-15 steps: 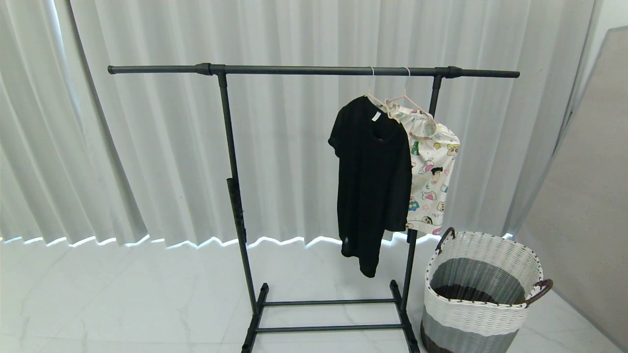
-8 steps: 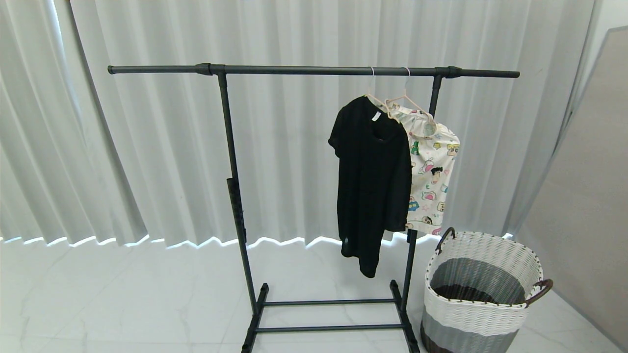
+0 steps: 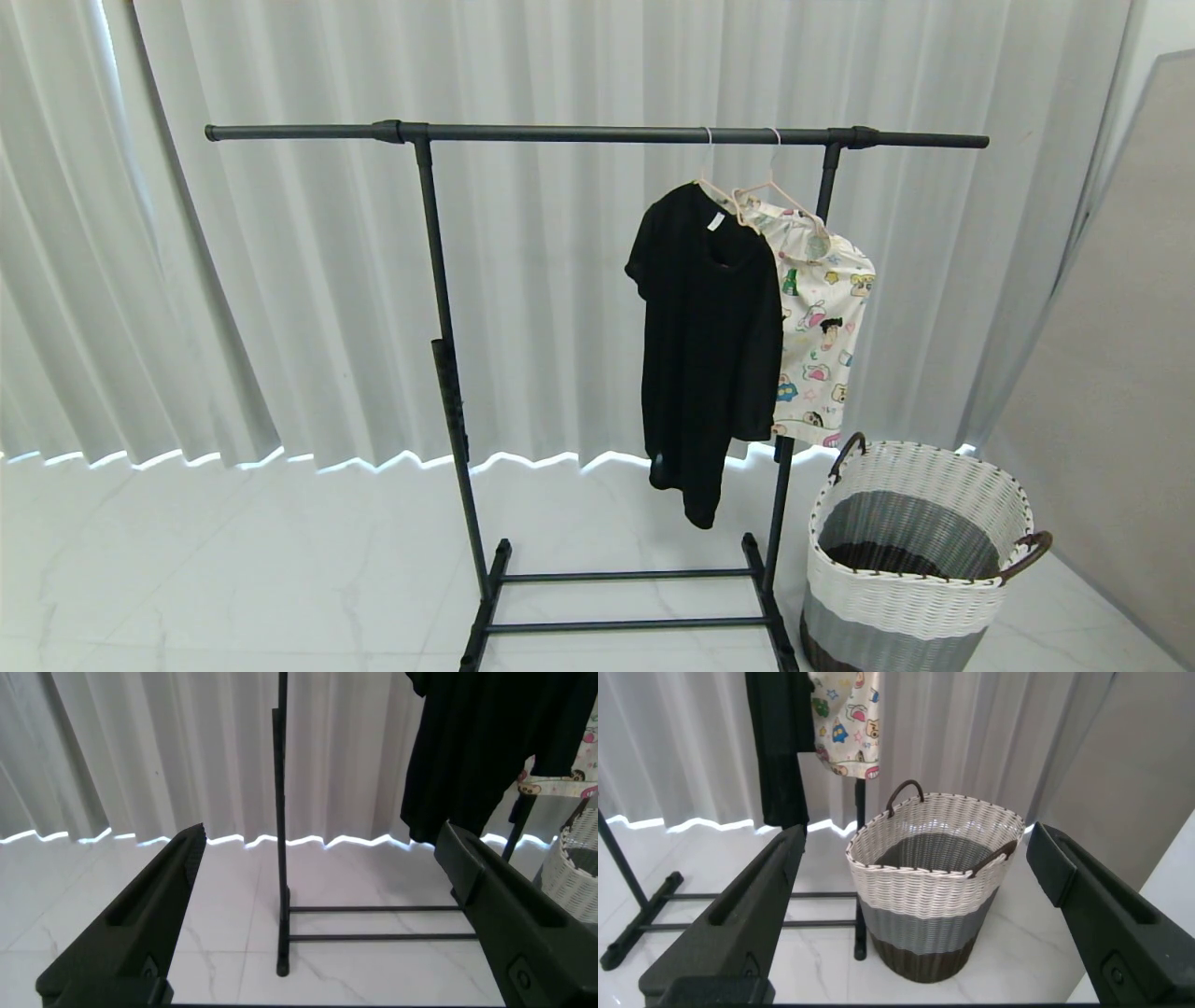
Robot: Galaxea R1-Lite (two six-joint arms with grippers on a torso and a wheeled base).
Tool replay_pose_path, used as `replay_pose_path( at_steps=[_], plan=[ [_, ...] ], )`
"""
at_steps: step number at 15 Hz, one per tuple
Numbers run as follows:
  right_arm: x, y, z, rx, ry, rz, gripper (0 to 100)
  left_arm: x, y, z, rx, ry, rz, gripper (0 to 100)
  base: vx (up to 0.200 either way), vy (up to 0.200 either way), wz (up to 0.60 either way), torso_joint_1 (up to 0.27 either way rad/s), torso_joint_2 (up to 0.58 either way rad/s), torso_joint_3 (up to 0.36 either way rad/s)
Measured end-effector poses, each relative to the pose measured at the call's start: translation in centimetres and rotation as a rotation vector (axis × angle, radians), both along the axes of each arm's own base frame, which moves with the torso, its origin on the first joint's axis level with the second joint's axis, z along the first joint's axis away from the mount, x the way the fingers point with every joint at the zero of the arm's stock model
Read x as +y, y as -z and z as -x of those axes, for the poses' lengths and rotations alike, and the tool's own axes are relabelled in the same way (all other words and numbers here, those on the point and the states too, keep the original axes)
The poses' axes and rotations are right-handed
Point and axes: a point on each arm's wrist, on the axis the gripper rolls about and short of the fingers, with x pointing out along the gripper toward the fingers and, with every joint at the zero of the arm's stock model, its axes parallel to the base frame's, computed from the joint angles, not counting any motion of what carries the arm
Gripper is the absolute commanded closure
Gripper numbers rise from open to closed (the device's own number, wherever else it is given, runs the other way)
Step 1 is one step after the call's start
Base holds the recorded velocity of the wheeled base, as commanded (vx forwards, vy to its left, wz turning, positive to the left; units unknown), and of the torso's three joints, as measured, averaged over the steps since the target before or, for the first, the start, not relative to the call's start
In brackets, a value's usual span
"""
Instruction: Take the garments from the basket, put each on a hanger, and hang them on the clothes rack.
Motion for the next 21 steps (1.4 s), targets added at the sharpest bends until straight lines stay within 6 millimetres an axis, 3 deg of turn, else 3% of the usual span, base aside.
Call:
replay_pose_path(
  at_steps=[21],
  plan=[
    [0.00,0.00,0.00,0.000,0.000,0.000,0,0.00,0.00,0.00,0.000,0.000,0.000,0,0.000,0.000,0.00,0.000,0.00,0.000]
  ],
)
